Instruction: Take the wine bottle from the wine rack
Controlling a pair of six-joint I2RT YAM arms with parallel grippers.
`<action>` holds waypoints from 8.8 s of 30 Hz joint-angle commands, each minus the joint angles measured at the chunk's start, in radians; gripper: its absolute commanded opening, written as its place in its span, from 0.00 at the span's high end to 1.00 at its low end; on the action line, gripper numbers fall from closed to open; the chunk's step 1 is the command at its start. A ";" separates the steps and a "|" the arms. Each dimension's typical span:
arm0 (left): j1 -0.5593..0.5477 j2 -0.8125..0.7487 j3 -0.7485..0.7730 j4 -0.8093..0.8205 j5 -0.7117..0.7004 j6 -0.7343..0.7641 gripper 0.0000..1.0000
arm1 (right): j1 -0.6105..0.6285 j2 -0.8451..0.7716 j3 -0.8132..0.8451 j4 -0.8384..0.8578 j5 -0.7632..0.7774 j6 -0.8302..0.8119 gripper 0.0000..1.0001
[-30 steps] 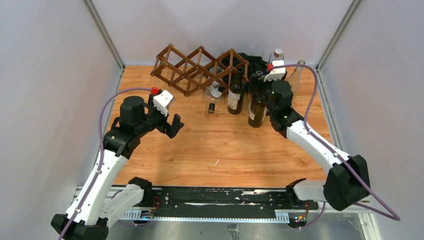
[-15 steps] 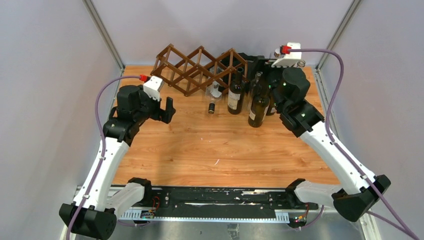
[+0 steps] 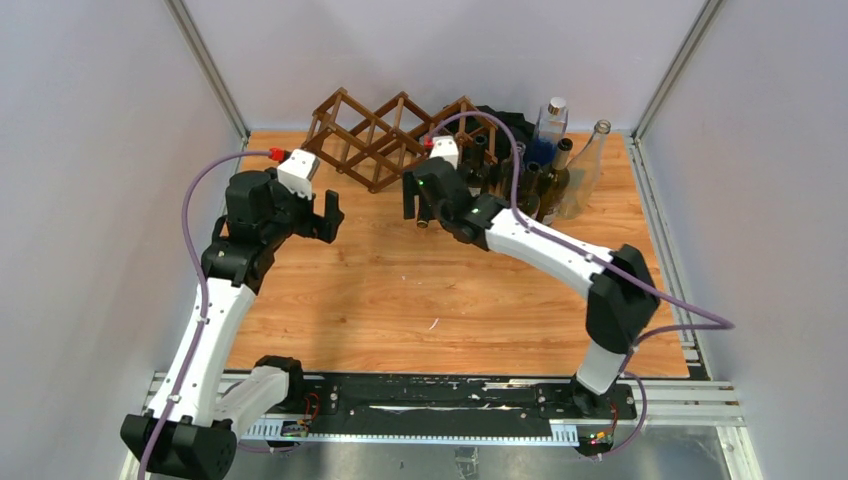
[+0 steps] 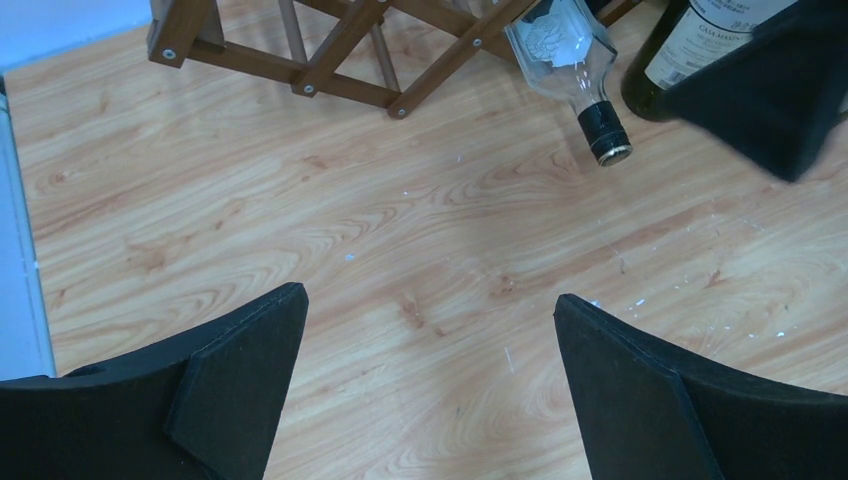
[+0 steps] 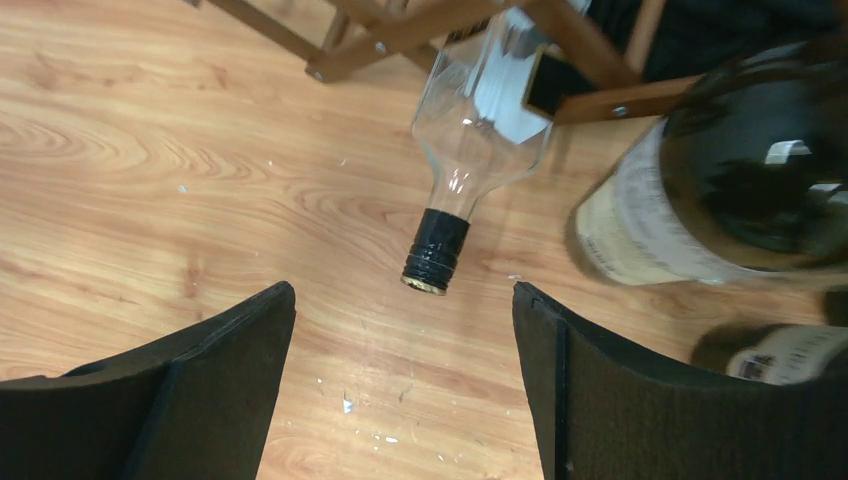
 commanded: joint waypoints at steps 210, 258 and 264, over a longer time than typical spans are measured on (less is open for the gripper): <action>0.016 0.072 -0.052 -0.064 0.568 0.193 0.00 | 0.039 -0.525 -0.645 0.664 -0.121 -0.476 1.00; 0.034 0.191 -0.016 0.179 -0.084 0.017 0.00 | -0.078 -0.535 -0.696 0.493 -0.007 -0.243 0.04; 0.037 0.184 -0.052 0.214 -0.087 0.009 0.00 | -0.078 -0.702 -0.676 0.268 -0.043 -0.203 0.03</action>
